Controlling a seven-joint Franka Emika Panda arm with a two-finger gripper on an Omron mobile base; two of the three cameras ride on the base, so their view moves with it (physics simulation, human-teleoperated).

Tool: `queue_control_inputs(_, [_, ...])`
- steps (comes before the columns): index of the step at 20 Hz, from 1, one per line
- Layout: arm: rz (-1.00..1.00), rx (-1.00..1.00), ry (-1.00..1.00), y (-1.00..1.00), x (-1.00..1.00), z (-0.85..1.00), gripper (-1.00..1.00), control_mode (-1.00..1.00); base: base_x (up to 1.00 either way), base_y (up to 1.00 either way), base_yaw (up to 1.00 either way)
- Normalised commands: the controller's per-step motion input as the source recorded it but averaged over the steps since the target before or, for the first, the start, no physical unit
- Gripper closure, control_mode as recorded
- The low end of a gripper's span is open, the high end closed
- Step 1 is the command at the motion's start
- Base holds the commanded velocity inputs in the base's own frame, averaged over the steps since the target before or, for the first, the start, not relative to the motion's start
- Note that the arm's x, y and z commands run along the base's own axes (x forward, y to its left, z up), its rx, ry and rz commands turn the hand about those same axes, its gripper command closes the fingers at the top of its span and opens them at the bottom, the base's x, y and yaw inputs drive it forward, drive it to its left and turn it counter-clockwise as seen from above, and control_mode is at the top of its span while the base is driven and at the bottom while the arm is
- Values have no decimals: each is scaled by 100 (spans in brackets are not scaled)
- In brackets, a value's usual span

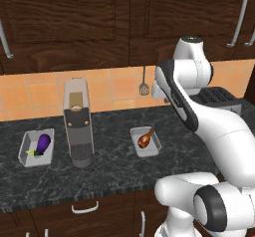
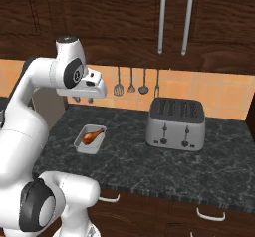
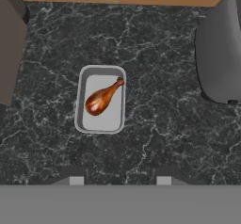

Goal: Take the meat container that has the chicken drumstick and place it on the second highest rack of the freezer. Then take the vegetable container that has the lemon wedge and eggplant and place it on the highest rack of the freezer.

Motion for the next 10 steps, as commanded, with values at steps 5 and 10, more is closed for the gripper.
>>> queue_control_inputs(5, [-2, 0, 0, 0, 0, -39, -100, -100, 0, 0, 0])
queue_control_inputs(10, [-5, 0, 4, 0, 0, -57, -100, -100, 0, 0, 0])
